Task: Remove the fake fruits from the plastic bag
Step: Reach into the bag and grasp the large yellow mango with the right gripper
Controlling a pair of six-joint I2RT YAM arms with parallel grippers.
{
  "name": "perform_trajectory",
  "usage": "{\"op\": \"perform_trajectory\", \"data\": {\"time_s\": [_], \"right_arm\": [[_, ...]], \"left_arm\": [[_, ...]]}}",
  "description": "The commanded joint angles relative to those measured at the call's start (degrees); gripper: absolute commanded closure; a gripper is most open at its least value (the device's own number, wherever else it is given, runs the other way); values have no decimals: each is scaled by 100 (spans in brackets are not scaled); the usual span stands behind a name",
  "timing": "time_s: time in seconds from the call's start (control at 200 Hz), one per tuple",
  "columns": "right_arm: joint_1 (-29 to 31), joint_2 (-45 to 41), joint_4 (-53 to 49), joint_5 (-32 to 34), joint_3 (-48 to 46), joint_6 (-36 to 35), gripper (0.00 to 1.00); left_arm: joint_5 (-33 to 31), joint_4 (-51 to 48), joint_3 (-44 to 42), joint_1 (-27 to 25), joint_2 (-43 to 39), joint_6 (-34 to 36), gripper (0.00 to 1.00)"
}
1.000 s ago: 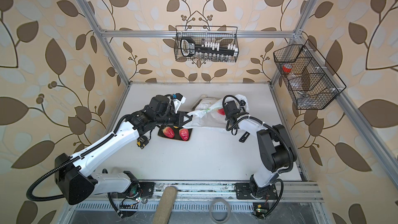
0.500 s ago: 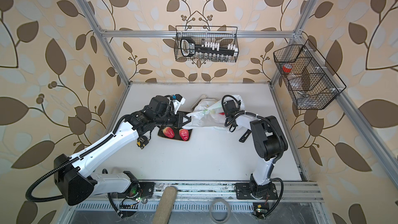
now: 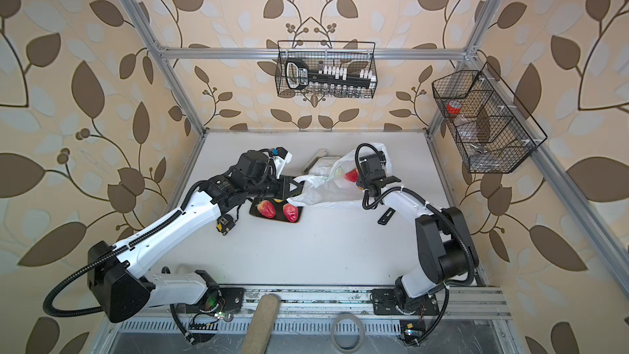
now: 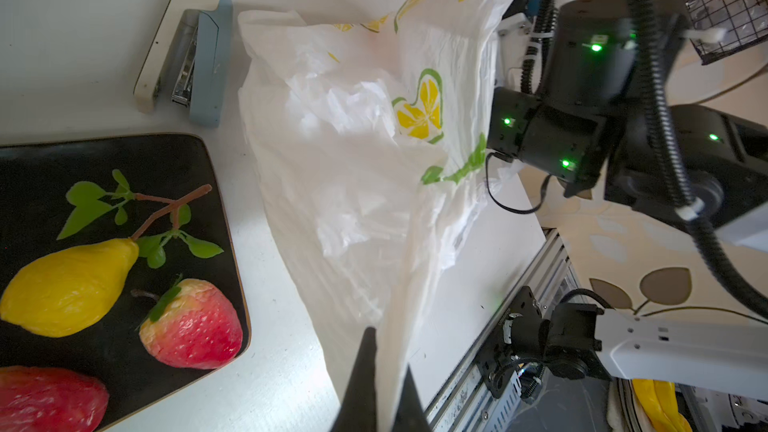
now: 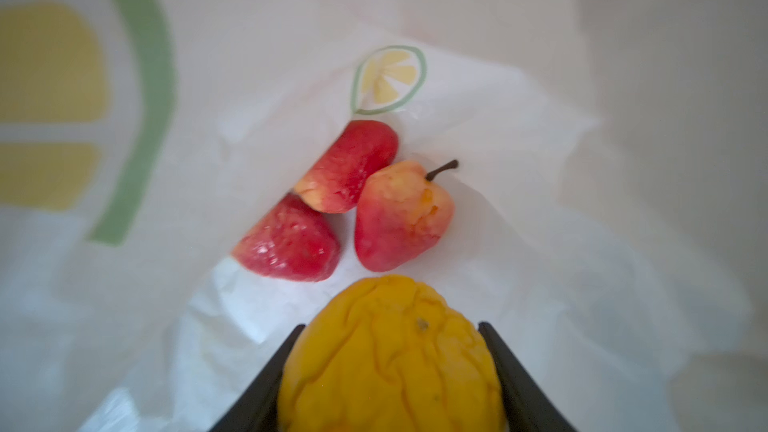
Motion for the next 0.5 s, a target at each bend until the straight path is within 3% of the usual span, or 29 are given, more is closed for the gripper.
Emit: {"op": "perform_trajectory", "data": {"time_s": [0.0,0.315,0.496], "right_arm": [[104,-401,138,-682,-293,-185,53],[276,-1168,509,-1758,-693,-667,54],[679,-1144,906,-1763,-928,-696,54]], "left_arm": [[-202,311,232,-31,162,-5,100],[-531,512,853,-29,907,153,100],[-691,525,1192,-16,1273,189,100]]}}
